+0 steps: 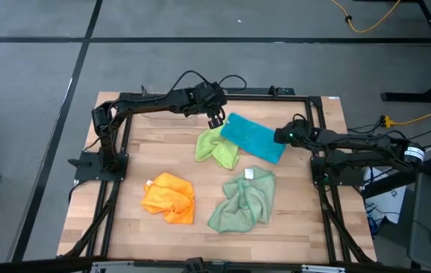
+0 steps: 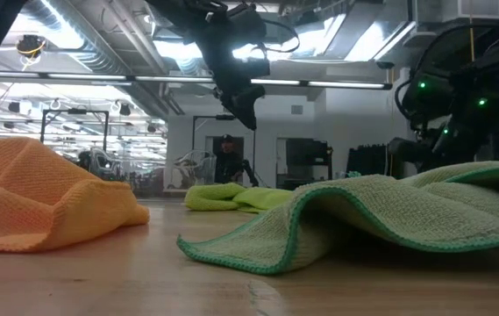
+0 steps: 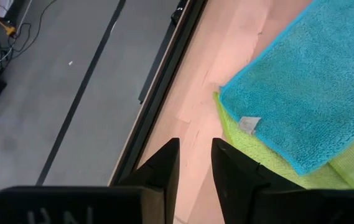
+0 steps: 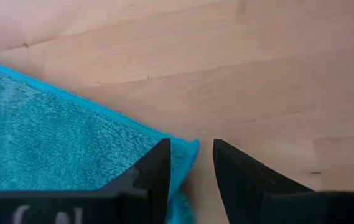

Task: Fold microfiber towels
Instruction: Fold the blue towel

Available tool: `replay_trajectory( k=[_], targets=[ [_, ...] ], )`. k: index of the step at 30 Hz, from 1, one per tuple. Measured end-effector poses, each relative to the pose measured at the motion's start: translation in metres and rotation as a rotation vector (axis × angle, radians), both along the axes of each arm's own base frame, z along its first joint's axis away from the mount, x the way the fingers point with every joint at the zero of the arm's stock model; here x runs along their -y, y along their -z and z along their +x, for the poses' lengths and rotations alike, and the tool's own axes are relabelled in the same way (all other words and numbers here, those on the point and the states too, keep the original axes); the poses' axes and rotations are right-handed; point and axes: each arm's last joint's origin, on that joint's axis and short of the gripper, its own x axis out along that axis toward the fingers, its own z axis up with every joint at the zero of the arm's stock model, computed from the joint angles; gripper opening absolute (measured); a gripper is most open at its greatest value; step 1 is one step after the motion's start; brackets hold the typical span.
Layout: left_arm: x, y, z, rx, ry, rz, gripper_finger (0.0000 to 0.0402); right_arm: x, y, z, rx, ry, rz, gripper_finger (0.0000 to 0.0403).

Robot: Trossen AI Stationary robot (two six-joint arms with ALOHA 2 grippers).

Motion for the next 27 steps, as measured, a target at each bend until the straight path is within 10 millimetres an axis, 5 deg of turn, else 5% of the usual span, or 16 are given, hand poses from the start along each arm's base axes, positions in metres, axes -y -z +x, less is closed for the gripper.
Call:
replay_trajectory(
  k=[11, 21, 27],
  targets=[
    [0.001, 0.0, 0.0, -0.001, 0.002, 0.0, 0.0085, 0.005, 0.004, 0.003, 0.013, -0.047, 0.026, 0.0119],
    [0.0, 0.0, 0.0, -0.001, 0.002, 0.0, 0.0085, 0.007, -0.004, 0.006, 0.041, -0.108, -0.024, 0.0012],
    [0.0, 0.0, 0.0, -0.002, 0.002, 0.0, 0.0085, 0.008, -0.015, 0.011, 0.082, -0.166, -0.046, 0.0006]
  ],
)
